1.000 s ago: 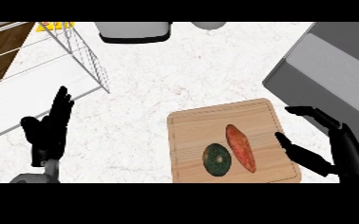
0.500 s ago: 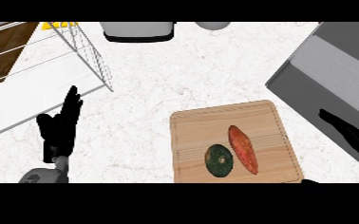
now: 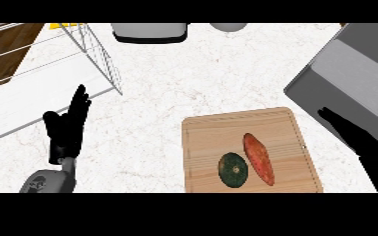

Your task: Pick the sweet potato from the cutting board and place it in the cardboard box

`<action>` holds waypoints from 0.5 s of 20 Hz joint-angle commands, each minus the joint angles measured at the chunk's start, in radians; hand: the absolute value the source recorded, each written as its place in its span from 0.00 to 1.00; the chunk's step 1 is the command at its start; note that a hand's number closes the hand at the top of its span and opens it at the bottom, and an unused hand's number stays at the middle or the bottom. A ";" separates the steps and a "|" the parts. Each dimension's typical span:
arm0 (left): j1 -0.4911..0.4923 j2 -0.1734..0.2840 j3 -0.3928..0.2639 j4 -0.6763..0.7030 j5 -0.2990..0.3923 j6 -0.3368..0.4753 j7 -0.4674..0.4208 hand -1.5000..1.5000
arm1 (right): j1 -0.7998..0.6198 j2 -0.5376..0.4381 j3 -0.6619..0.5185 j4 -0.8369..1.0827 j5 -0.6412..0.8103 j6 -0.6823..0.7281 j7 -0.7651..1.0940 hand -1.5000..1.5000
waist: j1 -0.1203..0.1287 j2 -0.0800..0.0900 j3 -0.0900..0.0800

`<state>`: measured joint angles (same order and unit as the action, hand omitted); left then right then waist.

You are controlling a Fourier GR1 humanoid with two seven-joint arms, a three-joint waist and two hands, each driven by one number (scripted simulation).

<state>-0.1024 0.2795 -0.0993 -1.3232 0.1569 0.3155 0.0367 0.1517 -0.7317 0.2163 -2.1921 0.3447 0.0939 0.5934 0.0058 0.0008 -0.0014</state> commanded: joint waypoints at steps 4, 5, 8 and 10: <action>0.021 -0.015 0.025 0.027 -0.006 -0.030 -0.040 0.50 | -0.158 0.096 0.153 0.016 0.082 0.151 0.271 0.00 | 0.002 0.000 0.000; -0.032 -0.040 0.009 0.046 -0.035 0.017 -0.002 0.50 | -0.145 0.122 0.225 0.027 0.142 0.141 0.290 0.00 | -0.001 0.001 0.001; -0.010 -0.008 0.032 0.042 -0.009 -0.051 -0.035 0.50 | -0.286 0.151 0.172 0.107 0.032 0.262 0.409 0.00 | 0.009 0.001 0.000; -0.031 -0.036 0.029 0.025 -0.041 -0.005 -0.011 0.50 | -0.190 0.213 0.247 0.137 0.162 0.191 0.349 0.00 | -0.003 -0.001 0.001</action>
<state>-0.1175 0.2554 -0.0759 -1.2880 0.1343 0.2983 0.0101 -0.0398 -0.5919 0.3946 -2.1144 0.4287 0.2799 0.9057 0.0073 0.0010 -0.0011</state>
